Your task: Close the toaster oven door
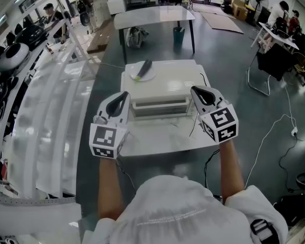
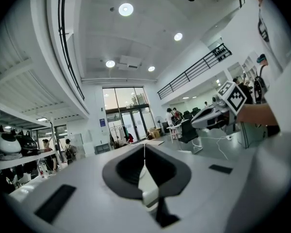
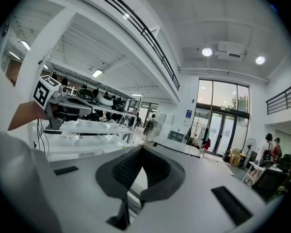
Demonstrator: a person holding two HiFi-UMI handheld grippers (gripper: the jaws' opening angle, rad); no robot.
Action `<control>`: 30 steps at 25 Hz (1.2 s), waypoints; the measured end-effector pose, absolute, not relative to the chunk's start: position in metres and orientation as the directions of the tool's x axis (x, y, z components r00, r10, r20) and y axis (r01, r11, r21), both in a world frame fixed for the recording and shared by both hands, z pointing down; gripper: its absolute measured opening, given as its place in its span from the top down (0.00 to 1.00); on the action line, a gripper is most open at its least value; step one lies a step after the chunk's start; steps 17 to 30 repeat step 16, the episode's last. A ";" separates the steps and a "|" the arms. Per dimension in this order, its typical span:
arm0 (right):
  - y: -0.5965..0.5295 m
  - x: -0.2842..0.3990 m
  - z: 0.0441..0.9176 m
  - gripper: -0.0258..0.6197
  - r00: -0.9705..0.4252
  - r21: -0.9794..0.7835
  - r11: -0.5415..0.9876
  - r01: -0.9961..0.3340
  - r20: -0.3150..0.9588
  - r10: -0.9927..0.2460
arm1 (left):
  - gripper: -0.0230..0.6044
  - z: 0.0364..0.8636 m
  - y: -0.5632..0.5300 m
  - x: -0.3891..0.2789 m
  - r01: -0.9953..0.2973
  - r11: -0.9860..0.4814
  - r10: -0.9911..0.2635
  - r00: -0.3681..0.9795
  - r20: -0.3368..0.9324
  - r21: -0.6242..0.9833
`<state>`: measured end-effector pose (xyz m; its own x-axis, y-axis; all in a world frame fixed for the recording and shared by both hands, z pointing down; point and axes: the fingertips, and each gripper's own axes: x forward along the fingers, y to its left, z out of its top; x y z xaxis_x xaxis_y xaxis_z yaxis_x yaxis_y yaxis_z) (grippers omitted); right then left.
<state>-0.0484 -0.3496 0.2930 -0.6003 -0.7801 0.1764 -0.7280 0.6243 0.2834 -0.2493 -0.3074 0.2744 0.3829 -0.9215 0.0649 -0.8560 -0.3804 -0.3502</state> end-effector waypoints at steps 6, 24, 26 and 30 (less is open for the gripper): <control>-0.347 -0.047 0.297 0.94 -0.594 0.280 0.621 -0.732 0.184 -0.783 | 0.93 0.282 -0.306 -0.253 -0.865 -0.386 -0.921 0.381 0.081 -0.322; -0.347 -0.047 0.307 0.94 -0.592 0.266 0.623 -0.735 0.195 -0.782 | 0.93 0.293 -0.307 -0.257 -0.873 -0.385 -0.922 0.375 0.094 -0.300; -0.347 -0.047 0.307 0.94 -0.592 0.266 0.623 -0.735 0.195 -0.782 | 0.93 0.293 -0.307 -0.257 -0.873 -0.385 -0.922 0.375 0.094 -0.300; -0.347 -0.047 0.307 0.94 -0.592 0.266 0.623 -0.735 0.195 -0.782 | 0.93 0.293 -0.307 -0.257 -0.873 -0.385 -0.922 0.375 0.094 -0.300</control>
